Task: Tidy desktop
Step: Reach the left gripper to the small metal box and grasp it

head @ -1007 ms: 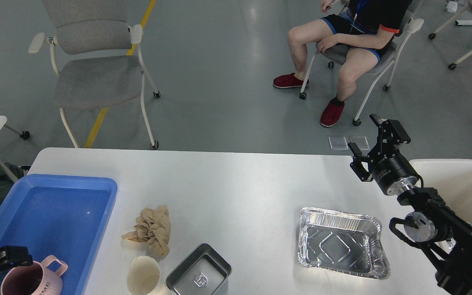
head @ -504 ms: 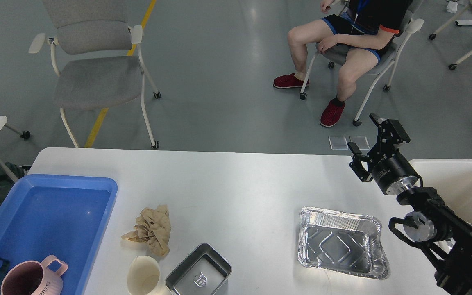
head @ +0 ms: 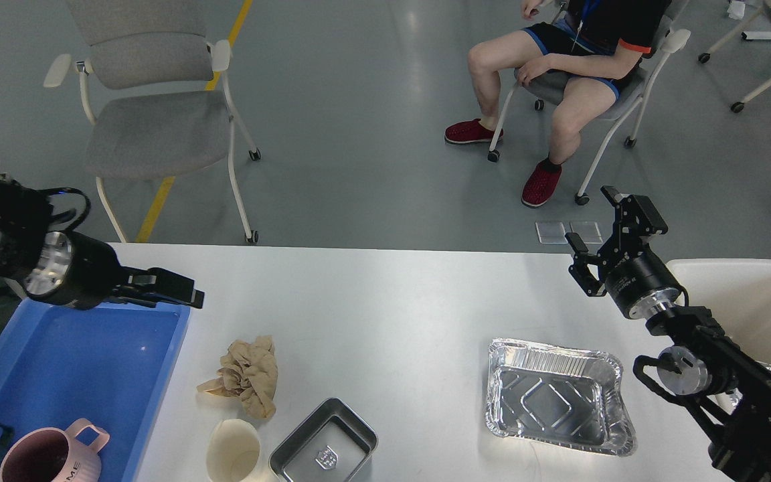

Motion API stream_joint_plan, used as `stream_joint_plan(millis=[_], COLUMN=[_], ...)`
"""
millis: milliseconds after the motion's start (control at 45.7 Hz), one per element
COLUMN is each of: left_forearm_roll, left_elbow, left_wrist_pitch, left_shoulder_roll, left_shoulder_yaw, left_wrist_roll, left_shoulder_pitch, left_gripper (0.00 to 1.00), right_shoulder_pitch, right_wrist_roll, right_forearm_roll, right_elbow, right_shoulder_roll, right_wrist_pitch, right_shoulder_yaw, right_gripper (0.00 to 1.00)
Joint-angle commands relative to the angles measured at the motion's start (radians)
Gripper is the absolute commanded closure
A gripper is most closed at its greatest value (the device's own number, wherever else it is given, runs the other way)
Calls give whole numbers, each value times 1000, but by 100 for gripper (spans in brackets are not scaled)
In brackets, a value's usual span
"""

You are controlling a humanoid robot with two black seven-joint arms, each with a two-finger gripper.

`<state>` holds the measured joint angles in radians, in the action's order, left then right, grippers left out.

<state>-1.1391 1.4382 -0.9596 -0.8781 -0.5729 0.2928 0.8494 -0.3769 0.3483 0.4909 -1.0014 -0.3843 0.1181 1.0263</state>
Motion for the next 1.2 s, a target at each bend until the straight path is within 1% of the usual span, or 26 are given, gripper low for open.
stream_joint_plan(millis=[0,66,175,328,482,613,722,876,985,1117,1182], left_forearm_roll=[-21,-22,-24,-31,-31,-31,-31,-42,-51,-109,-117], left_elbow=[-68,-111,-177,-303,-361,-369,-369,-369,-369,-377,-403], left_wrist_pitch=[0,0,0,0,0,0,0,0,0,2,5], left_shoulder_roll=[145,206,297,444,536,585,588,587,587,597,613], left_shoulder_yaw=[96,160,237,277,314,357,393,409,427,429,429], left_wrist_roll=[3,6,19,25,23,25,25,25,26,25,25], left_shoulder_pitch=[43,71,82,69,69,66,69,68,68,43,33], left_gripper=[19,19,20,20,20,20,20,20,25,42,51], right_shoulder_pitch=[4,4,4,6,6,6,6,10,13,13,15], right_wrist_roll=[0,0,0,0,1,1,3,3,5,5,5], right_forearm_roll=[0,0,0,0,0,0,0,0,0,0,0], right_elbow=[0,0,0,-2,-2,1,3,3,3,3,3], right_shoulder_roll=[-2,2,4,2,-1,-2,-5,-7,-7,-11,-15], right_wrist_pitch=[0,0,1,0,2,2,3,5,5,5,5], right_shoulder_yaw=[0,0,0,0,0,0,1,5,5,5,5], right_gripper=[0,0,0,0,0,0,0,0,0,0,0])
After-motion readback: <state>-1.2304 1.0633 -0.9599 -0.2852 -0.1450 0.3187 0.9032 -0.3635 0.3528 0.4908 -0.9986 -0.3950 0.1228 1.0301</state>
